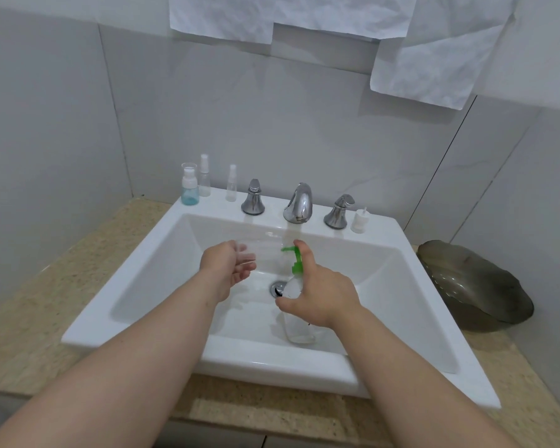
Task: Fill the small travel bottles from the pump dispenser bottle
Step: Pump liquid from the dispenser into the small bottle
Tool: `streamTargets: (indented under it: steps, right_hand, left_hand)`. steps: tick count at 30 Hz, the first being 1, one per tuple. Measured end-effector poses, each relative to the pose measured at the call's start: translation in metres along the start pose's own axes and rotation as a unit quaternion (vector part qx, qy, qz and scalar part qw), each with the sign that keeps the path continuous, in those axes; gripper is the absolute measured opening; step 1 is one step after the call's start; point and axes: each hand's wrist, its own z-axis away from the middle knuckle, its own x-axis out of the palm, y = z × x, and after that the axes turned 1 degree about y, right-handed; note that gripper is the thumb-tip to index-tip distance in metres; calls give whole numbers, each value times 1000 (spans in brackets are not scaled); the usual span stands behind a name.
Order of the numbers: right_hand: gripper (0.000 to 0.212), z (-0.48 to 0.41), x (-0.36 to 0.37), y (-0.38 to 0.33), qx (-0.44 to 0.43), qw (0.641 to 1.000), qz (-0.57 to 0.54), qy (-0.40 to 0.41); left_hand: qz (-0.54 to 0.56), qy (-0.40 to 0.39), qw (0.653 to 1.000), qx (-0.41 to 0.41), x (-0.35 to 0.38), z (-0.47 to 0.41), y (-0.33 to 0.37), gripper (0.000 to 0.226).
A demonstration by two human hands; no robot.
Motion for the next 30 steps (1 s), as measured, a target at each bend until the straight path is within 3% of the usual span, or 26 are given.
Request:
streamTargets:
  steps: [5, 12, 18, 30]
  right_hand:
    - [106, -1, 1, 0, 2, 1000, 8, 8]
    - [103, -3, 2, -1, 0, 1000, 24, 10]
    - [98, -5, 3, -2, 7, 999, 35, 19]
    - [80, -4, 4, -2, 7, 999, 38, 28]
  left_hand:
    - [-97, -1, 995, 7, 1, -9, -3, 51]
    - [-190, 2, 982, -12, -1, -7, -6, 35]
    - [-190, -26, 981, -39, 0, -5, -7, 22]
    - [-197, -48, 978, -53, -3, -9, -9, 20]
